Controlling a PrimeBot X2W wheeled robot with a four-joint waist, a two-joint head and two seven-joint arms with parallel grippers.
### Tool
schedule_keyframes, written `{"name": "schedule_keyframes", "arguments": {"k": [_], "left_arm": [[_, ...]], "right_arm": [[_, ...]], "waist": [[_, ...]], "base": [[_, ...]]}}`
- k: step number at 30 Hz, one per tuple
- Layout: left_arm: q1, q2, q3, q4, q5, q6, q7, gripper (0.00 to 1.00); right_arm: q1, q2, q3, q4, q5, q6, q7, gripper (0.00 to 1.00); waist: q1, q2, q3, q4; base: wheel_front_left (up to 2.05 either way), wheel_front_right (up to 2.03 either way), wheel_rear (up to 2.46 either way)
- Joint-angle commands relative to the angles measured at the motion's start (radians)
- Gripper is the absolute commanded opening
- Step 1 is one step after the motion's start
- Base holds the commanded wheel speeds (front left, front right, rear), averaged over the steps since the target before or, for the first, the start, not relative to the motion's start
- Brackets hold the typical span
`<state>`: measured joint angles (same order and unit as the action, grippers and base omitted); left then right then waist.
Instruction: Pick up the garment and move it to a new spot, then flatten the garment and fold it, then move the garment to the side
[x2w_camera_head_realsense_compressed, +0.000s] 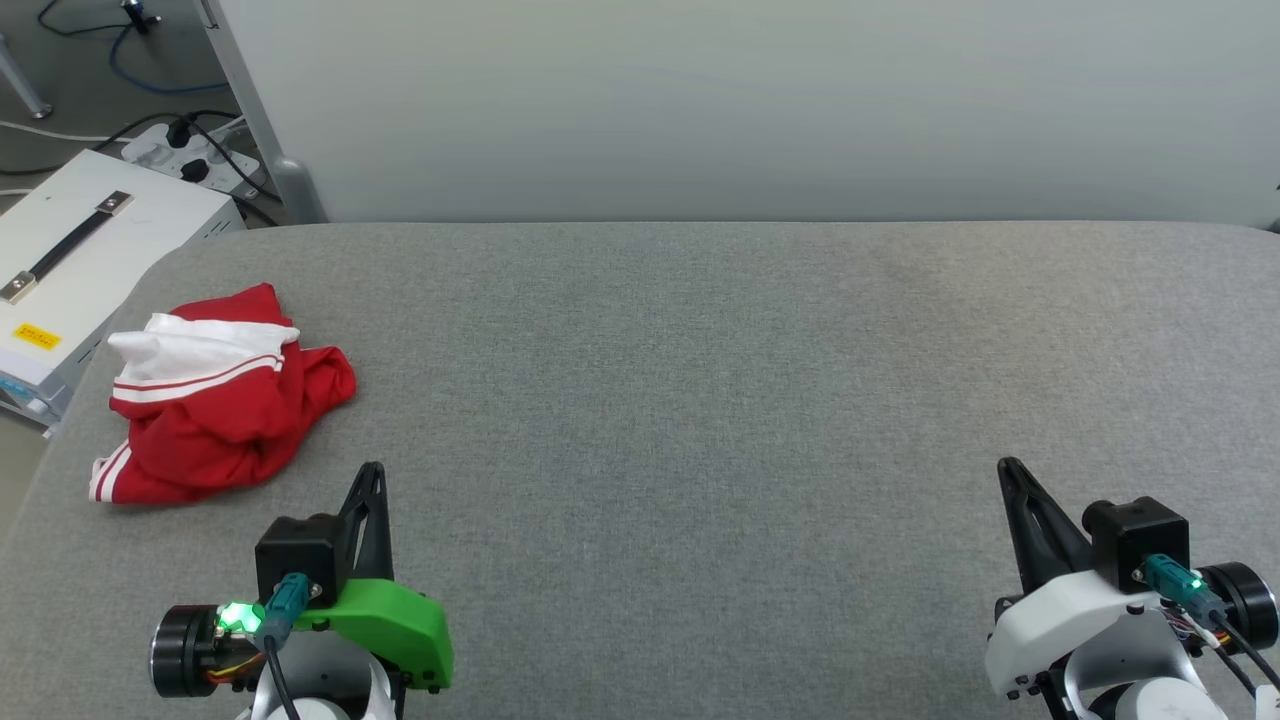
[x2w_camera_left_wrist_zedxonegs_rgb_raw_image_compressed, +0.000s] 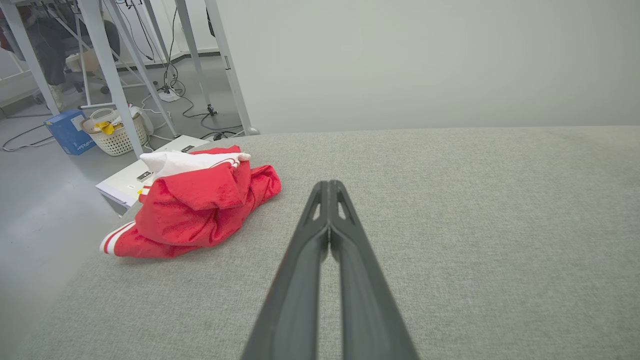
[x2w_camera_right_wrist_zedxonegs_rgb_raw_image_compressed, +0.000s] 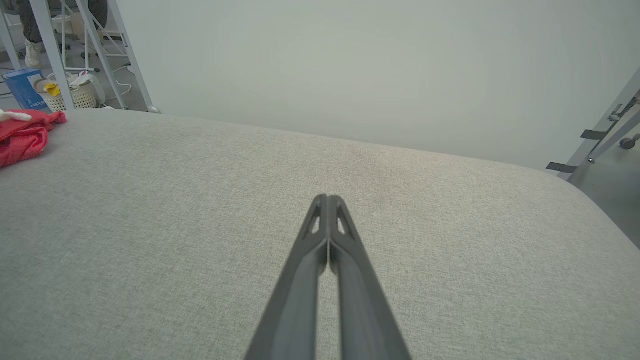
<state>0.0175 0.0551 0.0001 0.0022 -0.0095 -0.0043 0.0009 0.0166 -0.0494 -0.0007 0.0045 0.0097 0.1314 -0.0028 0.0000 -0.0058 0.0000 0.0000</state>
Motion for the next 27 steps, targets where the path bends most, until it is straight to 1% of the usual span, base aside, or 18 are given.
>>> {"name": "schedule_keyframes", "arguments": {"k": [1, 13, 14, 27], "left_arm": [[-0.017, -0.005, 0.000, -0.002, 0.009, 0.004, -0.001, 0.00], [-0.017, -0.005, 0.000, -0.002, 0.009, 0.004, -0.001, 0.00], [0.000, 0.000, 0.000, 0.000, 0.000, 0.000, 0.000, 1.00], [-0.001, 0.000, -0.004, -0.005, -0.007, 0.011, -0.021, 1.00]], "right_arm": [[-0.017, -0.001, 0.001, -0.005, -0.010, -0.001, 0.003, 0.00], [-0.017, -0.001, 0.001, -0.005, -0.010, -0.001, 0.003, 0.00], [0.000, 0.000, -0.001, 0.000, 0.001, 0.000, -0.001, 1.00], [-0.002, 0.000, -0.013, -0.006, 0.025, 0.000, -0.020, 1.00]], "waist": [[0.0000, 0.0058, 0.000, 0.000], [0.0000, 0.0058, 0.000, 0.000], [0.0000, 0.0000, 0.000, 0.000], [0.0000, 0.0005, 0.003, 0.000]], "base": [[0.00, 0.00, 0.00], [0.00, 0.00, 0.00], [0.00, 0.00, 0.00], [0.00, 0.00, 0.00]]}}
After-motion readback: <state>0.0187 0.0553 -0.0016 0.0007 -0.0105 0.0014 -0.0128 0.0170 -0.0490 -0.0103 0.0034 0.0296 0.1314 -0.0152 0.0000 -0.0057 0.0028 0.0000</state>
